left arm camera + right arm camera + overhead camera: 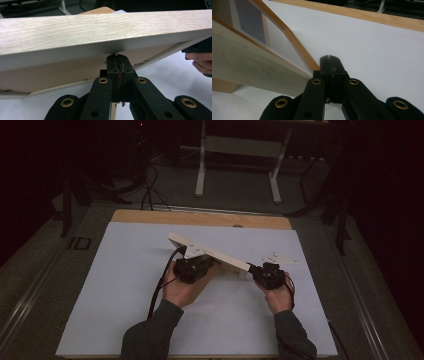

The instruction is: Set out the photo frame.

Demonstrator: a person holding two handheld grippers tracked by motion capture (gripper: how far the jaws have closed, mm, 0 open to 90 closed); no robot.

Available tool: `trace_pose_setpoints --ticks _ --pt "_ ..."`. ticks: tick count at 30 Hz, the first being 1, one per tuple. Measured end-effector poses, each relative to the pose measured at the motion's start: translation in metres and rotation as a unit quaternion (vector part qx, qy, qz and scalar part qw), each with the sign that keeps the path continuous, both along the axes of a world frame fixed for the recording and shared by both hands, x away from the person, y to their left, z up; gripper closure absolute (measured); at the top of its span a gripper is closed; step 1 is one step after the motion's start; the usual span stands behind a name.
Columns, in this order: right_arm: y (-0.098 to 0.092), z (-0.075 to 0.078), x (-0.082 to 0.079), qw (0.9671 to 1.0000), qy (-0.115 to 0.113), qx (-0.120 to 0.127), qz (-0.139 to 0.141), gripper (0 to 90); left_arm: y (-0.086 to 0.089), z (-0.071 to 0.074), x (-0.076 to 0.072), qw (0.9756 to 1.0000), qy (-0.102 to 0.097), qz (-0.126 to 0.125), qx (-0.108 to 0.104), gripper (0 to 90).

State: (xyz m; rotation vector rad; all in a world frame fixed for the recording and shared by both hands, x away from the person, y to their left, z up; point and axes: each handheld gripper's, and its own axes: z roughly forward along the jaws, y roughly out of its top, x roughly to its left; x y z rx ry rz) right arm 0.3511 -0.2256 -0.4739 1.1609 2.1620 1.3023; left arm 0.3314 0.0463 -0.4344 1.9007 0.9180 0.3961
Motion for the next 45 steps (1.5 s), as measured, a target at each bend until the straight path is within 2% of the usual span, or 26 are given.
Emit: trace_pose_setpoints --ticks 17,25,37,45 --pt "0.010 0.000 -0.007 0.9998 -0.001 -0.006 0.018 90.0 0.001 -0.002 0.007 1.0000 0.005 0.004 0.006 89.8" --pt "0.014 0.000 -0.010 0.9996 -0.004 -0.009 0.027 90.0 0.004 -0.003 0.011 0.9999 0.010 0.004 0.003 89.8" --pt "0.027 0.001 -0.018 0.9986 -0.012 -0.022 0.046 90.0 0.009 -0.005 0.018 0.9998 0.013 0.012 -0.001 89.9" --pt "0.035 0.000 -0.020 0.9979 -0.013 -0.025 0.058 90.0 0.011 -0.007 0.023 0.9998 0.014 0.015 0.005 89.9"
